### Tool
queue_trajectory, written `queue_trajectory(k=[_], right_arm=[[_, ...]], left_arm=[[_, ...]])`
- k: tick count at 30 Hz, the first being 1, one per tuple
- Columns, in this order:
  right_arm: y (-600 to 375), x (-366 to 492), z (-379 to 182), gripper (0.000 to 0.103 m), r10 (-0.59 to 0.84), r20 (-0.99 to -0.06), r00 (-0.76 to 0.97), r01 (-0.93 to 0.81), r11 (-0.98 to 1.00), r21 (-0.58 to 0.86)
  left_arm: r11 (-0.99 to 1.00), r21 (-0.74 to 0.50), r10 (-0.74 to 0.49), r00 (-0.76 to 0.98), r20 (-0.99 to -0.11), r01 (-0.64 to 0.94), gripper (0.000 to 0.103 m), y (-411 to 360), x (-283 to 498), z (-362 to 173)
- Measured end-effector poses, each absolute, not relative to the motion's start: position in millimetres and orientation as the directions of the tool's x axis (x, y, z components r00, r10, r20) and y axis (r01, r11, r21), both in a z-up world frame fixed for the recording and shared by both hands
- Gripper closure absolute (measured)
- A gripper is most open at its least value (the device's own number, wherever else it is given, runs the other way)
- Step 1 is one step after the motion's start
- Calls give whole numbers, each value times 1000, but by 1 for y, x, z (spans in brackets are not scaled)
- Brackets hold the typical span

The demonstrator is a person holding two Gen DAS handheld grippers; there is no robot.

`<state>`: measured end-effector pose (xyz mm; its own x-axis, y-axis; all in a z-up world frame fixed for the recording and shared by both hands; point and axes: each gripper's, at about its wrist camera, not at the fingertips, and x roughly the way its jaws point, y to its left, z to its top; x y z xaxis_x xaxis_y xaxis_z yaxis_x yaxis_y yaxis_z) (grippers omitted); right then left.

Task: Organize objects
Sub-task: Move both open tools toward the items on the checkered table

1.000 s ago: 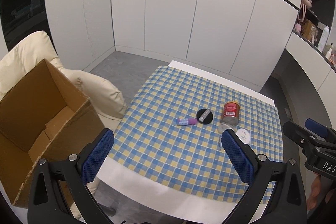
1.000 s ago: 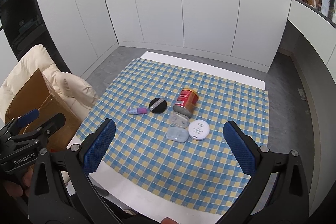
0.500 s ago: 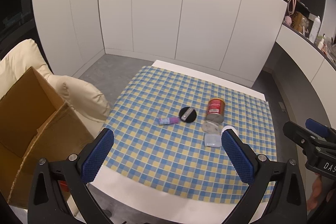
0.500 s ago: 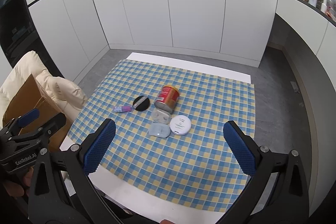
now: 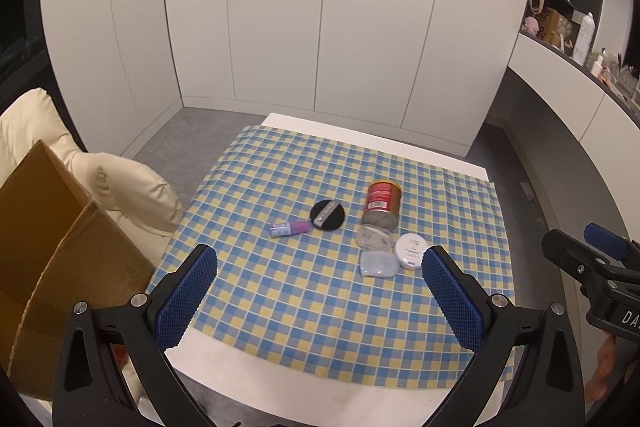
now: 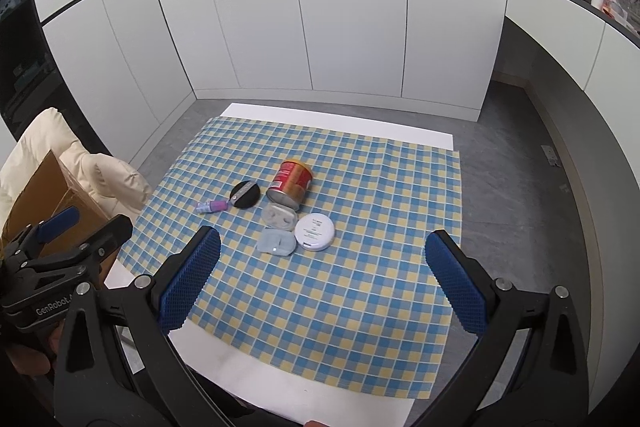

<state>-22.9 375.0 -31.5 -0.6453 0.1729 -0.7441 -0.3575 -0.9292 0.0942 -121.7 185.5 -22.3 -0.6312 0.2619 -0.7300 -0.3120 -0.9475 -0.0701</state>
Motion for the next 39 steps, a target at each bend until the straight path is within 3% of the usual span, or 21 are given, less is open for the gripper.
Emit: queue_trajectory(k=[26, 34, 39], right_arm=[[398, -2, -45, 0, 206, -773, -600, -395, -917, 62], [403, -3, -67, 0, 231, -787, -573, -398, -917, 20], [411, -14, -85, 0, 189, -799, -570, -395, -916, 65]], left_arm=[[-931, -24, 261, -615, -744, -365, 1, 215, -111, -35], [-935, -13, 236, -594, -769, -354, 1, 220, -113, -64], [-937, 5, 205, -560, -803, -350, 1, 223, -116, -92]])
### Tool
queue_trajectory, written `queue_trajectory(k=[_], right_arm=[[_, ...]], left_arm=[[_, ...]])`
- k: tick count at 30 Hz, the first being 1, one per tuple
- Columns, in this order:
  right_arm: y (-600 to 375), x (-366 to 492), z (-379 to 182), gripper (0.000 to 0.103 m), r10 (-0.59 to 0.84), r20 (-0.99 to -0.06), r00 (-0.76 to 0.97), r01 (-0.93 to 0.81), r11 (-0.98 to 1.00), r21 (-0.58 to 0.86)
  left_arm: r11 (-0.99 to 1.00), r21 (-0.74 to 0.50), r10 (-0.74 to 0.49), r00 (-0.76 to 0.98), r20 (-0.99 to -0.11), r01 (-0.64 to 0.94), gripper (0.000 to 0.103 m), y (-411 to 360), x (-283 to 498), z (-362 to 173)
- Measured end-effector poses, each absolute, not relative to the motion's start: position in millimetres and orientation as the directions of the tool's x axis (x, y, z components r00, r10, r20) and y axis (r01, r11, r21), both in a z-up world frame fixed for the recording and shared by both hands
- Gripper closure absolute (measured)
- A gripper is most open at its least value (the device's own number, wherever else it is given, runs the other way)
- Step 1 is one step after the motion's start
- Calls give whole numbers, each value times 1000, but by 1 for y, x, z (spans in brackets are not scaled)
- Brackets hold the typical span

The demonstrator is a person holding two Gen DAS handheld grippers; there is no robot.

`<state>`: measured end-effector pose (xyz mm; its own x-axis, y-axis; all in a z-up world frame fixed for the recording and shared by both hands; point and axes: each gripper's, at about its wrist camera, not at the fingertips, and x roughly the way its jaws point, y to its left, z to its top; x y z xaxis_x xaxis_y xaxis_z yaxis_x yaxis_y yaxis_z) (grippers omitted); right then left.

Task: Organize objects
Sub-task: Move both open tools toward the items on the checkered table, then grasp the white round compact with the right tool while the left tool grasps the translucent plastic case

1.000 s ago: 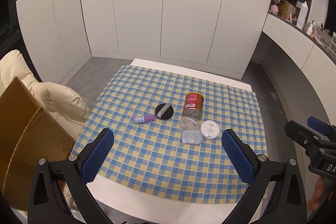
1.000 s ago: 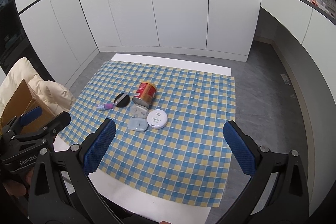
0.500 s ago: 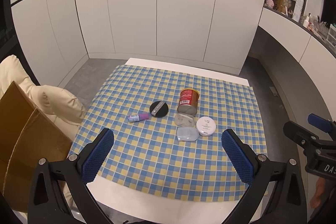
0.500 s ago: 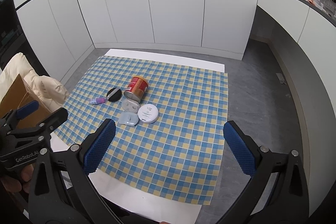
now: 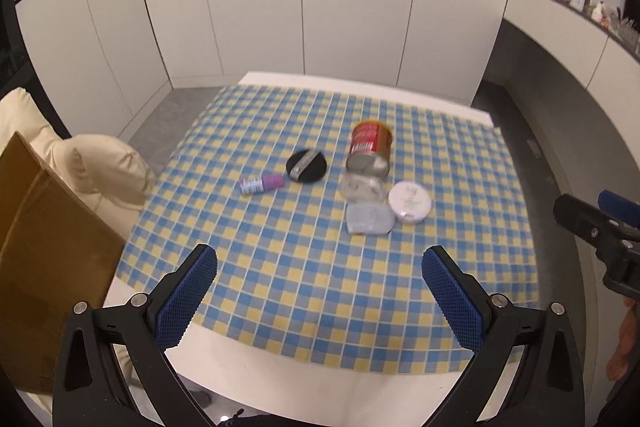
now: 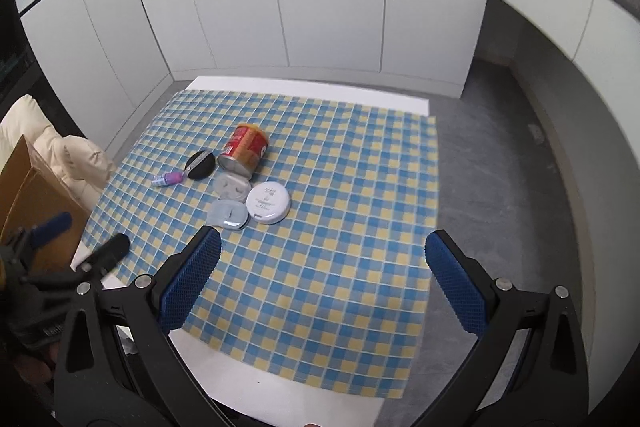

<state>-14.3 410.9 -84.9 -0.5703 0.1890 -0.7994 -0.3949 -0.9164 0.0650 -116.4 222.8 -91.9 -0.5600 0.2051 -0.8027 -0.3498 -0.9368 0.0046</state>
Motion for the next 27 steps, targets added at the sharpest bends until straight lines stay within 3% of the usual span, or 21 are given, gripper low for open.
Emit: queue_trajectory(k=[14, 27], right_arm=[[403, -60, -160, 15, 110, -850, -515, -267, -963, 37], [392, -114, -231, 32, 65, -884, -463, -171, -985, 17]], left_arm=[[-933, -34, 223, -501, -836, -359, 2, 235, -139, -152], [-927, 19, 175, -478, -861, -374, 3, 234, -158, -194]])
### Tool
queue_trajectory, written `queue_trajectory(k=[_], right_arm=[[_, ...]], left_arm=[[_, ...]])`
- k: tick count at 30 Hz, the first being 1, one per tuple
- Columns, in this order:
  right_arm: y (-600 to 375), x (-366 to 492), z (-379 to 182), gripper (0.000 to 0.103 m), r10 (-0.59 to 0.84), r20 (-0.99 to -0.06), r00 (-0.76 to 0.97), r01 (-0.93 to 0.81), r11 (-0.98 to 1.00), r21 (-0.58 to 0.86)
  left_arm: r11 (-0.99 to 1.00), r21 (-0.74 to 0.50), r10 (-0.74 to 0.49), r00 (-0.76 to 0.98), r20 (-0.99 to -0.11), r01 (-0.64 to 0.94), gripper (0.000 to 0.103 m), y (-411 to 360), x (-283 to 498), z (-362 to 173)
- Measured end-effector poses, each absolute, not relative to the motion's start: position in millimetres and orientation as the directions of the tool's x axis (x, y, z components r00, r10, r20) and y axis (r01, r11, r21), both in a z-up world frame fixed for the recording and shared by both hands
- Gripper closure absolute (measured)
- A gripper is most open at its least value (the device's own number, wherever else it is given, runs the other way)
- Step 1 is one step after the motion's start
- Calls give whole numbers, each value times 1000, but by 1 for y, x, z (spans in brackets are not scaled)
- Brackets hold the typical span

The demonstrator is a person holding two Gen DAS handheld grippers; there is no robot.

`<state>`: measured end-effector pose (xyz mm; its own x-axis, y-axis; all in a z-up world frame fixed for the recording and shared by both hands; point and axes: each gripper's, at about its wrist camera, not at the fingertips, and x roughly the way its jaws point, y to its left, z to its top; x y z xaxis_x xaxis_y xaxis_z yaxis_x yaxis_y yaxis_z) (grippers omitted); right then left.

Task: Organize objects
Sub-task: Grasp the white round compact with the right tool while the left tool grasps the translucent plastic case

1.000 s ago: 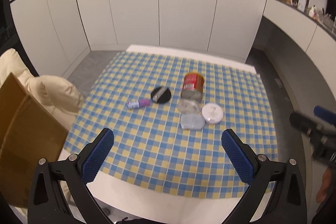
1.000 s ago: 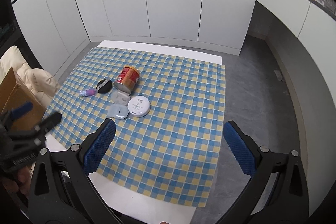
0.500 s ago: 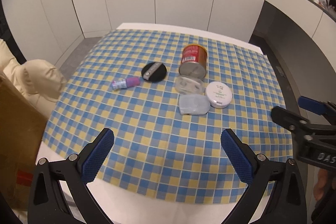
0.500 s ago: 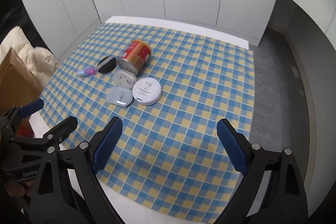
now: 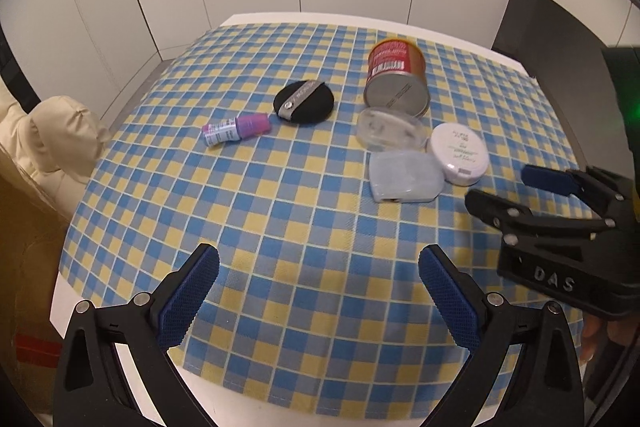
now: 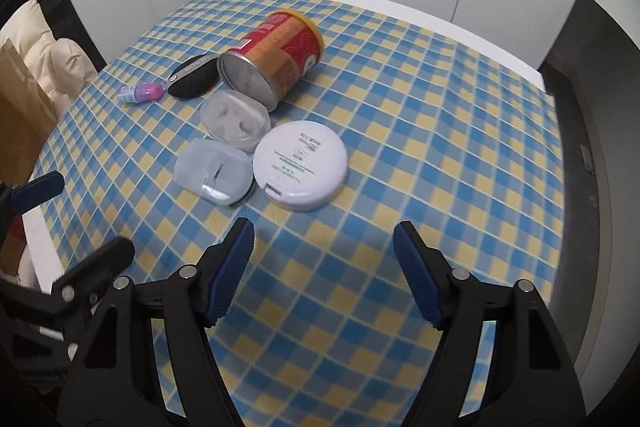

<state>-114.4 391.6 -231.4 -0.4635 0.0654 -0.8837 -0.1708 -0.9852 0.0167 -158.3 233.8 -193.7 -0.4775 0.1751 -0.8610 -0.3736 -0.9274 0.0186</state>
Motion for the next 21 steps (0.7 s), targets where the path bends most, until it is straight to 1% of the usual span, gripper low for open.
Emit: queue_trajectory(k=[1, 8, 9, 10, 15, 18, 21], right_arm=[[391, -120, -234, 34, 63, -885, -461, -160, -987, 13], [387, -142, -244, 36, 67, -874, -481, -117, -993, -11], [388, -143, -244, 37, 61, -871, -488, -112, -994, -7], [388, -145, -243, 43, 57, -868, -493, -107, -994, -4], [396, -144, -241, 44, 28, -866, -500, -79, -997, 13], [410, -136, -241, 44, 55, -867, -495, -110, -994, -1], [430, -128, -242, 44, 104, -866, -490, -181, -983, -16]], left_arm=[[-927, 18, 174, -475, -863, -374, 3, 233, -159, -195], [-923, -11, 197, -449, -872, -384, 3, 237, -164, -203], [-921, -7, 198, -451, -871, -390, 3, 240, -164, -204], [-918, -7, 200, -450, -870, -396, 2, 243, -165, -205], [-918, -25, 212, -440, -873, -395, 2, 253, -170, -210], [-924, -48, 226, -439, -870, -381, 2, 260, -175, -211], [-929, -58, 224, -431, -874, -365, 2, 269, -180, -214]])
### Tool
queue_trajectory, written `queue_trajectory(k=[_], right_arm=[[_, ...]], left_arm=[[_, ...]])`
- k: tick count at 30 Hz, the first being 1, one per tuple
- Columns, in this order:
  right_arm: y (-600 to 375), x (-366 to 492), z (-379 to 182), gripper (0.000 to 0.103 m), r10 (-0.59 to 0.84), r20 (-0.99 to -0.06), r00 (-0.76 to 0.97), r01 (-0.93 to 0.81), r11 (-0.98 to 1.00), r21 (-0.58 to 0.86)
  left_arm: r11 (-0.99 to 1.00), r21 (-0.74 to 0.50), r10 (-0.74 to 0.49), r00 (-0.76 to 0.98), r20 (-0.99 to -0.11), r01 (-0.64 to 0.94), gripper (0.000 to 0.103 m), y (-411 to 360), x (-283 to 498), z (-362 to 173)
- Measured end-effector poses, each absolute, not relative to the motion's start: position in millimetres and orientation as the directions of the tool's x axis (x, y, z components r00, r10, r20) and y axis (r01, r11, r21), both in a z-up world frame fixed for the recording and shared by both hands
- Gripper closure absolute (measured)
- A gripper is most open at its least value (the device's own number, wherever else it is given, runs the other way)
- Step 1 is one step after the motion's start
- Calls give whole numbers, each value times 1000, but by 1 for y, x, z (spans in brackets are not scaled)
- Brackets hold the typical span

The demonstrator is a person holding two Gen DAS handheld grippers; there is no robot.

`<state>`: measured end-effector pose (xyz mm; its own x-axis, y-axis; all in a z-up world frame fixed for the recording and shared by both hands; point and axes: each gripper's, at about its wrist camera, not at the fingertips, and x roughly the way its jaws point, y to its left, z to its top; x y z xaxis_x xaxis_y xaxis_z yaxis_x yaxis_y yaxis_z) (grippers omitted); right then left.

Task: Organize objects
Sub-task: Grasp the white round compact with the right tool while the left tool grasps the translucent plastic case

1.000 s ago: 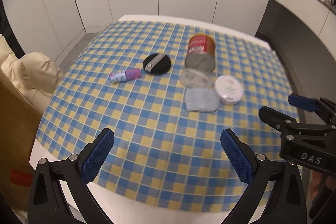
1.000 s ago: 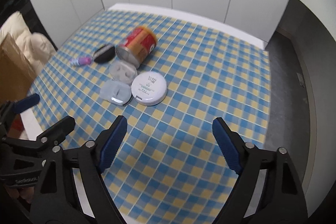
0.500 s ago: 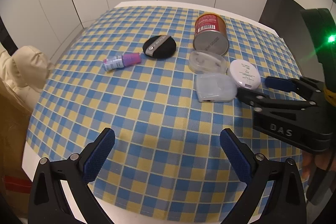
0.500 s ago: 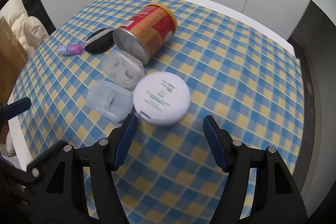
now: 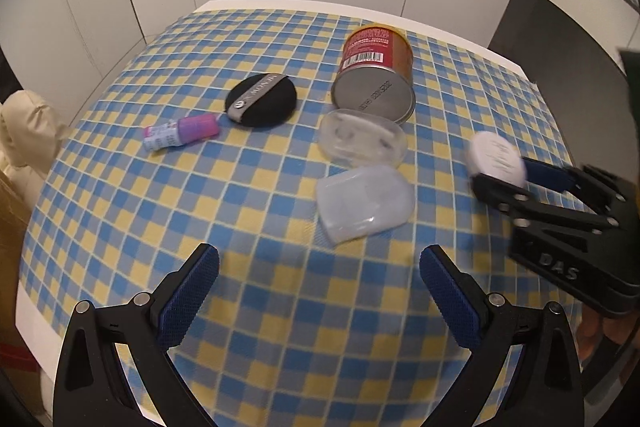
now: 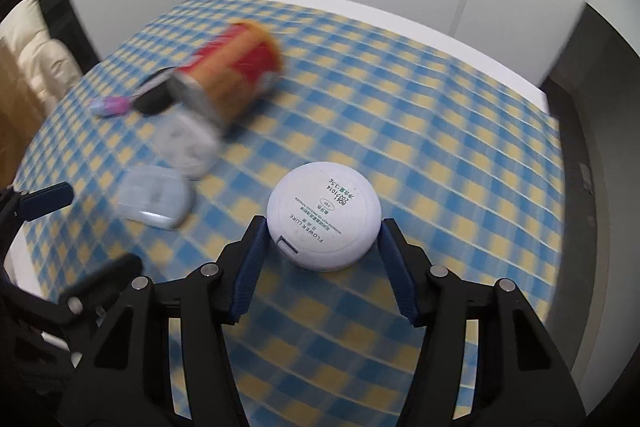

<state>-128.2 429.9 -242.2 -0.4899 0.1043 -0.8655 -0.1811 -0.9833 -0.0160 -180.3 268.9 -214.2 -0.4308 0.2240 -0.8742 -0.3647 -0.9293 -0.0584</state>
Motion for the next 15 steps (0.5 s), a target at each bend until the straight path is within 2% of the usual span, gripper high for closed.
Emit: queue_trajectory(k=[8, 9, 10, 12, 15], right_arm=[[454, -113, -243, 44, 146, -869, -474, -275, -961, -12], [454, -112, -243, 44, 145, -869, -472, -278, -960, -8], [454, -112, -243, 44, 143, -870, -472, -280, -960, -6], [454, -113, -243, 44, 142, -871, -470, -283, -959, -4], [450, -116, -242, 44, 139, -872, -470, -288, -958, 3]], left_arm=[[-948, -31, 175, -436, -883, -317, 3, 296, -191, -220], [-950, -17, 161, -444, -882, -311, 6, 298, -192, -220], [-952, -5, 149, -448, -881, -307, 13, 300, -193, -220], [-950, -4, 150, -445, -883, -311, 20, 303, -196, -222], [-950, -4, 153, -454, -878, -312, 36, 303, -197, -220]])
